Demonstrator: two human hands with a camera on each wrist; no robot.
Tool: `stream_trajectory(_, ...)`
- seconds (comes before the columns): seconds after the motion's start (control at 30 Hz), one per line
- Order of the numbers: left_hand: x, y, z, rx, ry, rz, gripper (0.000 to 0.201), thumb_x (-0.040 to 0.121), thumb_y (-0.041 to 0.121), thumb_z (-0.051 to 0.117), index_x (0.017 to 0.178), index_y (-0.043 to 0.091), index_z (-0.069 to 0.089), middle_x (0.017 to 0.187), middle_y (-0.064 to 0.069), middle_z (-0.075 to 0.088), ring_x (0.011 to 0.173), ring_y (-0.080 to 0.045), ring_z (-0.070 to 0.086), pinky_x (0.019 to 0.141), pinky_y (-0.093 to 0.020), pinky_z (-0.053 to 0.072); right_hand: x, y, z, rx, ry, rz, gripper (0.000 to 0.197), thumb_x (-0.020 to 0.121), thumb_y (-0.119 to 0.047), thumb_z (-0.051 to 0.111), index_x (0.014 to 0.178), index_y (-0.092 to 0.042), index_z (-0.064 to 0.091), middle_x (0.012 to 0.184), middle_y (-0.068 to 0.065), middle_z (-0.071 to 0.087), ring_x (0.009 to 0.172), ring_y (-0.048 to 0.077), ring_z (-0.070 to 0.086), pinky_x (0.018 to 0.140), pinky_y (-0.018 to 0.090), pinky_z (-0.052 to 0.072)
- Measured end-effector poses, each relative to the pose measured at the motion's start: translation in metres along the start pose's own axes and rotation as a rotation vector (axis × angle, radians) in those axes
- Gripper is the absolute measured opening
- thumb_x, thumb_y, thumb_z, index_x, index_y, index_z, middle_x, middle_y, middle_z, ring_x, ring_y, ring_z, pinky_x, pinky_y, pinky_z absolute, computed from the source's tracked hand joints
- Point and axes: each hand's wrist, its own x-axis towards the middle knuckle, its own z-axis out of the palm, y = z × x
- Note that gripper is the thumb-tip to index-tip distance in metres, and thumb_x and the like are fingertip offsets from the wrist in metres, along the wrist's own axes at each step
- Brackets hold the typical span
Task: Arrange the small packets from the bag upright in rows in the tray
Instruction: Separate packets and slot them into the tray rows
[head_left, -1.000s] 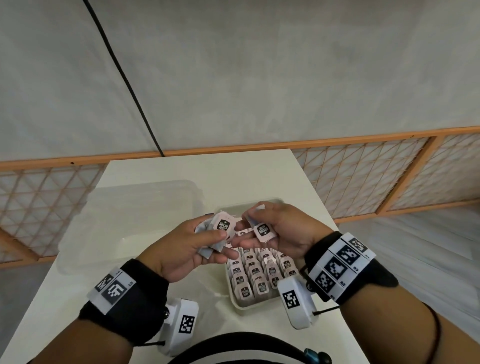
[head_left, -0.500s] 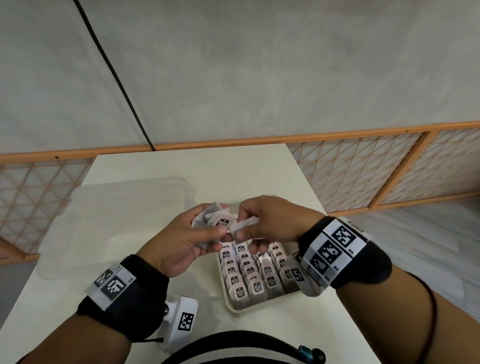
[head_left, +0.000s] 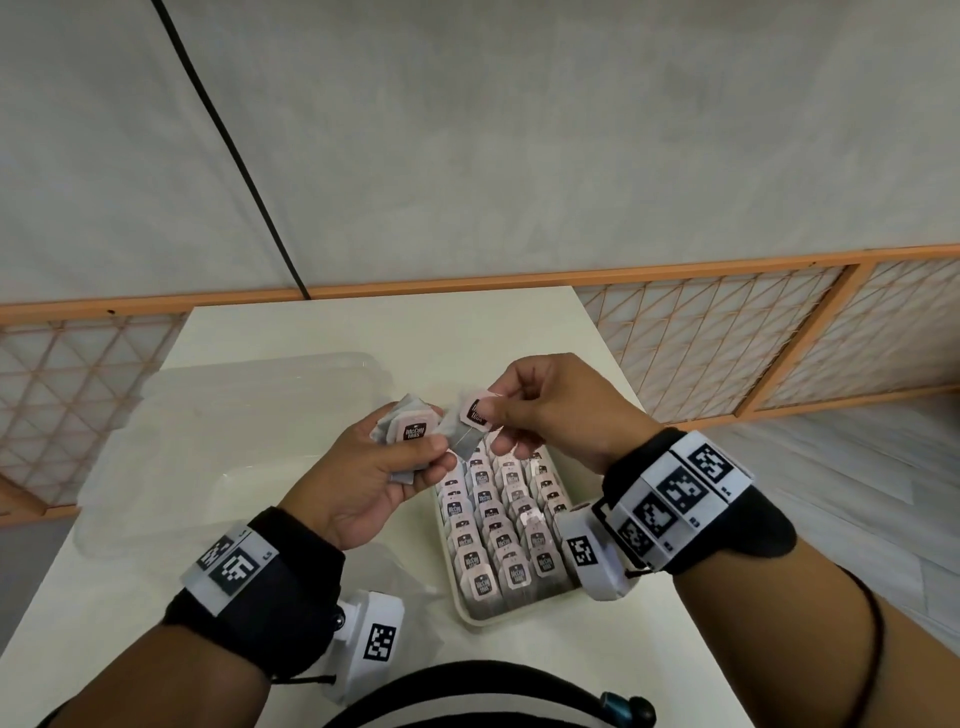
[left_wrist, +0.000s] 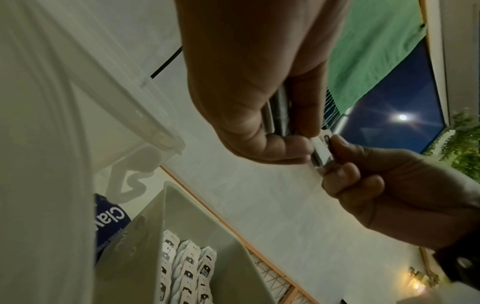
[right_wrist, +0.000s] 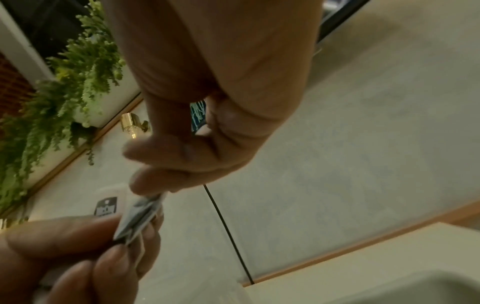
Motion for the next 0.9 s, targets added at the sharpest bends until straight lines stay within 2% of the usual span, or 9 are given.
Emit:
stream_trajectory(0.13,0.0,0.0,-0.001,0.038,-0.001,0.017,0.032,0.068,0.007,0.069,0.099,0.008,0.064,0.079,-0.011,0.065,0.067,-0.019,0.065,0.058,-0.022,0.055,0.0,-0.006,-0.006,-0.249,0.029,-0.094,0.018,0.076,-0.021,0.078,0.076,-0.006,0.069,0.066,0.006,0.069,0.056,0.011,0.061,0.051,0.022,0.043)
stream_trajectory(0.2,0.0,-0.001,-0.002,0.035,0.012,0.025,0.031,0.068,0.009,0.068,0.098,0.009,0.064,0.077,-0.009,0.065,0.067,-0.019,0.065,0.058,-0.022,0.055,-0.001,-0.01,-0.01,-0.377,0.049,-0.125,0.017,0.075,-0.028,0.079,0.074,-0.012,0.073,0.061,-0.006,0.067,0.055,0.003,0.057,0.057,0.02,0.044)
stream_trajectory(0.27,0.0,-0.001,-0.003,0.047,0.024,0.034,0.031,0.067,0.011,0.068,0.097,0.01,0.063,0.075,-0.008,0.064,0.066,-0.018,0.065,0.057,-0.022,0.055,-0.001,-0.014,-0.012,-0.49,0.039,-0.136,0.016,0.076,-0.032,0.077,0.073,-0.017,0.075,0.059,-0.013,0.065,0.055,-0.002,0.054,0.062,0.02,0.046)
stream_trajectory(0.4,-0.002,0.001,-0.003,0.078,0.042,0.062,0.032,0.069,0.017,0.067,0.1,0.012,0.063,0.075,-0.005,0.064,0.063,-0.016,0.062,0.055,-0.022,0.052,-0.001,-0.025,-0.013,-0.618,-0.058,-0.15,0.015,0.079,-0.032,0.075,0.078,-0.018,0.077,0.065,-0.013,0.068,0.059,-0.004,0.058,0.066,0.019,0.051)
stream_trajectory(0.57,-0.003,0.003,0.0,0.187,0.025,0.105,0.034,0.069,0.018,0.068,0.102,0.013,0.065,0.077,-0.003,0.064,0.065,-0.015,0.06,0.057,-0.021,0.05,0.003,-0.033,-0.006,-0.869,-0.101,-0.182,0.019,0.082,-0.036,0.071,0.076,-0.018,0.073,0.06,-0.015,0.061,0.059,-0.002,0.055,0.06,0.014,0.042)
stream_trajectory(0.7,-0.002,0.002,0.0,0.292,-0.008,0.131,0.044,0.062,0.005,0.081,0.104,0.011,0.067,0.073,-0.001,0.063,0.063,-0.015,0.059,0.055,-0.023,0.048,0.007,-0.035,0.001,-0.856,-0.159,-0.213,0.018,0.084,-0.036,0.069,0.076,-0.019,0.07,0.061,-0.013,0.06,0.057,-0.001,0.053,0.058,0.013,0.04)
stream_trajectory(0.8,-0.001,0.001,0.0,0.292,0.005,0.149,0.036,0.069,0.003,0.078,0.103,0.01,0.067,0.073,-0.002,0.062,0.063,-0.015,0.056,0.054,-0.023,0.047,0.009,-0.032,0.002,-0.827,-0.16,-0.228,0.018,0.084,-0.035,0.069,0.074,-0.021,0.067,0.057,-0.014,0.058,0.053,-0.004,0.052,0.057,0.013,0.041)
stream_trajectory(0.9,0.0,0.0,0.0,0.294,0.017,0.145,0.027,0.077,0.003,0.07,0.103,0.011,0.067,0.072,-0.003,0.06,0.062,-0.016,0.056,0.053,-0.022,0.047,0.01,-0.027,-0.001,-0.761,-0.165,-0.198,0.019,0.084,-0.032,0.07,0.078,-0.014,0.067,0.061,-0.01,0.064,0.056,0.001,0.063,0.064,0.021,0.051)
